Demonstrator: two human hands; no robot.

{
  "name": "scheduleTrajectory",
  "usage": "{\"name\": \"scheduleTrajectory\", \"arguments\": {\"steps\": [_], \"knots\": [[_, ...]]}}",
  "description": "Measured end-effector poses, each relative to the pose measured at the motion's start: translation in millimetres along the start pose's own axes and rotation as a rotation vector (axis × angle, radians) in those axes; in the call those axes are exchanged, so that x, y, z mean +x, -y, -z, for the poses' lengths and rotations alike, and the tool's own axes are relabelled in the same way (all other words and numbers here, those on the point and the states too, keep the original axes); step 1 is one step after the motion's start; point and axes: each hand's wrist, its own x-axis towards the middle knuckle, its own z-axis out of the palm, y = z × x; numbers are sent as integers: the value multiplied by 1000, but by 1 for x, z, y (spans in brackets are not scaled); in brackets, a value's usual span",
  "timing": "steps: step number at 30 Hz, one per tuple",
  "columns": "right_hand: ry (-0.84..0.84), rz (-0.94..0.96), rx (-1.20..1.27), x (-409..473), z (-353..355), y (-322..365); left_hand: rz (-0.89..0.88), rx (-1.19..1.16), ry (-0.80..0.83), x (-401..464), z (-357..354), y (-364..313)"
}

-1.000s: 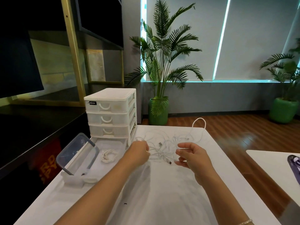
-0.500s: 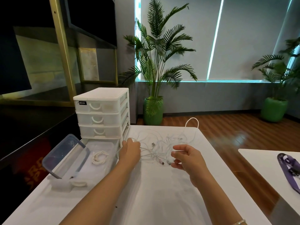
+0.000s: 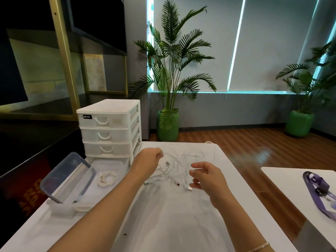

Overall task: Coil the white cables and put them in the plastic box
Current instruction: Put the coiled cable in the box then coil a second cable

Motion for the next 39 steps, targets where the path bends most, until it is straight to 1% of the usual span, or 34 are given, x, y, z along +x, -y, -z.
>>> {"name": "scheduleTrajectory", "arguments": {"steps": [2, 4, 8, 12, 15, 17, 22, 24, 26, 27, 31, 33, 36, 39], "knots": [[-10, 25, -23, 1, -1, 3, -61, -97, -123, 5, 15, -8], [-18, 60, -37, 1, -3, 9, -131, -175, -202, 10, 31, -19], [-92, 159, -148, 0, -6, 27, -239, -315, -238, 11, 56, -43], [-140, 246, -189, -2, -11, 46, -258, -411, -247, 8, 67, -58], [-79, 295, -121, -2, -14, 56, -211, -493, -187, 4, 70, -66], [-36, 286, -27, -2, -13, 60, -166, -588, -128, 2, 74, -67], [-50, 239, 138, 2, -8, 66, -48, -736, 93, -7, 76, -71], [-40, 244, 144, 2, -4, 65, -15, -759, 128, -12, 75, -73], [-21, 245, 92, 3, -1, 59, 24, -831, 94, -13, 76, -75], [-12, 237, 22, 4, 1, 54, 39, -871, 71, -13, 78, -76], [4, 136, -378, 13, 6, 16, 88, -1054, -24, -7, 93, -80], [8, 100, -499, 16, 9, -1, 117, -1110, -83, -4, 100, -77], [37, 78, -558, 16, 9, -11, 152, -1157, -148, -1, 104, -73], [28, 100, -535, 17, 9, -9, 224, -1245, -216, 0, 109, -71]]}}
